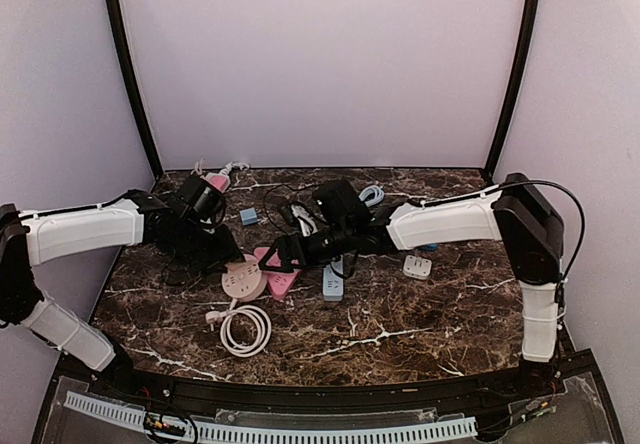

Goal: Pull the plug off the socket

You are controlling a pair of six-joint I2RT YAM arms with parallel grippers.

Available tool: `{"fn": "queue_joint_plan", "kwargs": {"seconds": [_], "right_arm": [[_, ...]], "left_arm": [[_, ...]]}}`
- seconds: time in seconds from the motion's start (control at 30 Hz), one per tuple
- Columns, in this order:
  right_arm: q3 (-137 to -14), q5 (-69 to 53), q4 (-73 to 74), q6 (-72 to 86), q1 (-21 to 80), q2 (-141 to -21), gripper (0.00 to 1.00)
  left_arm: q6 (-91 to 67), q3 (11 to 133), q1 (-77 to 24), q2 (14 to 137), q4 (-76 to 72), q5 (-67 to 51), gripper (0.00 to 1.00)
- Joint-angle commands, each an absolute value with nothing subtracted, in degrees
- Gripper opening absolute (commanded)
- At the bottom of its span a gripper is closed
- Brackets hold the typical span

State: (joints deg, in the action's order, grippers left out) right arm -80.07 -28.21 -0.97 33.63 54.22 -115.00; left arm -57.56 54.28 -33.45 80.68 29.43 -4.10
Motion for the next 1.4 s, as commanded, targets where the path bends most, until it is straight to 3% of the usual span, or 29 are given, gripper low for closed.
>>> {"fn": "queue_joint_plan", "kwargs": {"seconds": [0.0,0.4,0.6,0.83,1.03,1.37], "right_arm": [[-84.98,-29.81,-1.52,33.36,56.39,-119.71,0.91],[-89.57,-27.75,-3.13,38.06,57.48,-125.36,0.75],[-90.88,-29.06,-4.93,40.71,57.95,-126.85,0.54],[-92.98,-30.51,-5.34,43.11,58.27,-129.38,0.21],[-94.7,-31.67,-6.58,45.63,58.33,-133.23,0.01],[-95.83,-28.27,-7.11,46.44,58.27,-136.84,0.0]], "left_arm": [[-58.52,53.28,-35.08,77.31,23.56,-5.93,0.27],[-58.68,44.51,-35.68,68.9,16.24,-8.62,0.27],[-59.16,41.68,-35.68,67.62,13.36,-9.57,0.26],[-59.73,40.12,-35.75,65.69,15.34,-7.01,0.26],[-59.64,41.2,-36.08,64.25,20.09,-5.62,0.25],[-58.14,44.62,-36.54,60.02,27.24,-3.38,0.24]]}}
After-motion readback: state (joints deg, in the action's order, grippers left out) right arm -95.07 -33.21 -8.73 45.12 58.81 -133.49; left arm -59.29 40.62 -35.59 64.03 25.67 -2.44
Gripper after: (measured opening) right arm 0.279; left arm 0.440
